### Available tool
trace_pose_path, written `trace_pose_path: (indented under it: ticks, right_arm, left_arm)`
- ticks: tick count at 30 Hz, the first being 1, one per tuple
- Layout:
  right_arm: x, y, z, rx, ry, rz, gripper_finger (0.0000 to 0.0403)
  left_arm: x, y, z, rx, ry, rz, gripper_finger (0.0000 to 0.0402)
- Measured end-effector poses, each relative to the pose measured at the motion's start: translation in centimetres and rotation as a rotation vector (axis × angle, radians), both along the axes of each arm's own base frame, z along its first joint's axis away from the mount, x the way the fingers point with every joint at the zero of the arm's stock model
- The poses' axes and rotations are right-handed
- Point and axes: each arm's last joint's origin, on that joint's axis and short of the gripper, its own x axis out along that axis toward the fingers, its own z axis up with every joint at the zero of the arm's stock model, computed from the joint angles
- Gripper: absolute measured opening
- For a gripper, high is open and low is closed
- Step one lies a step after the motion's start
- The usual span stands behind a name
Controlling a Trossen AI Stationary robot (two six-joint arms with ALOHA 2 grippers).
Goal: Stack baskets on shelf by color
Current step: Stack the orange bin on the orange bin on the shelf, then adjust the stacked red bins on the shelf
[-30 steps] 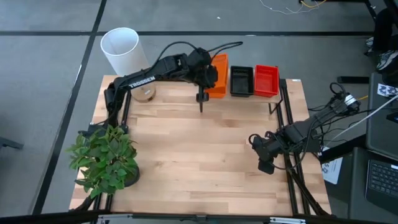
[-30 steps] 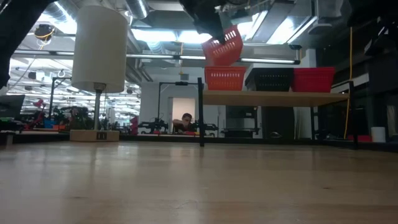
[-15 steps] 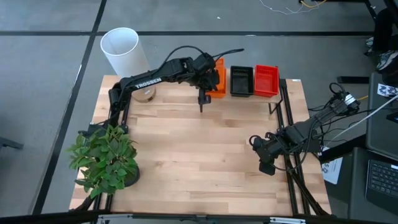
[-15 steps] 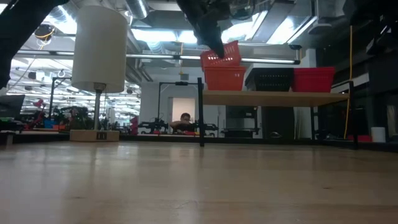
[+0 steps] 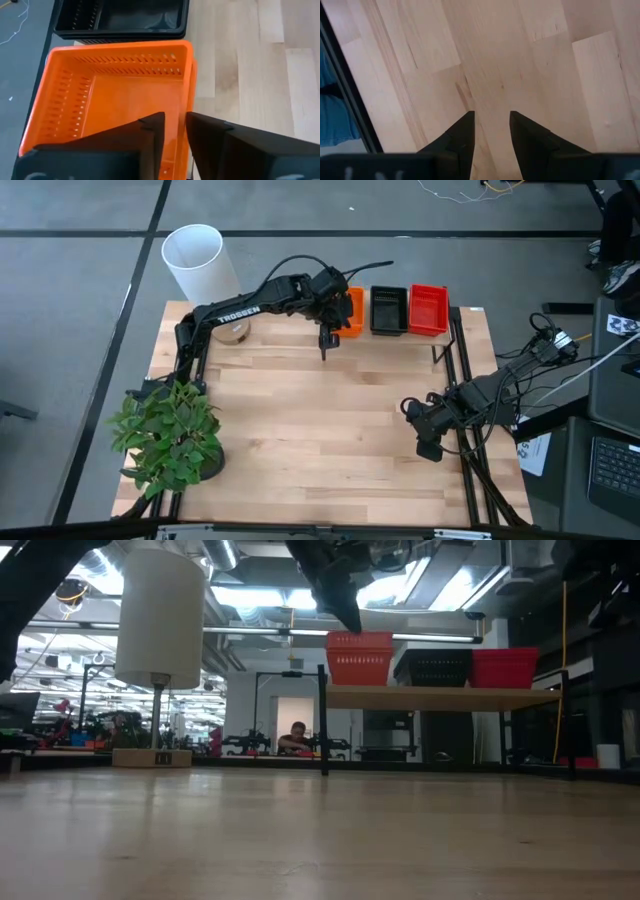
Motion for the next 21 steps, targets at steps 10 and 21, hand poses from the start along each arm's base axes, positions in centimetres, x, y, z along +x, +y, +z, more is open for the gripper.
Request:
trace_pose_path:
  ticks: [10, 21]
  right_arm:
    - [0.0, 0.0, 0.0, 0.000, 0.000, 0.000, 0.0123]
    - [-0.1, 0.1, 0.0, 0.042, 0.024, 0.045, 0.0123]
  left_arm:
    - [0.3, -1.0, 1.2, 0.036, -0.060, -0.007, 0.0094]
    - [0.7, -3.6, 1.8, -0.066, -0.113, -0.064, 0.0094]
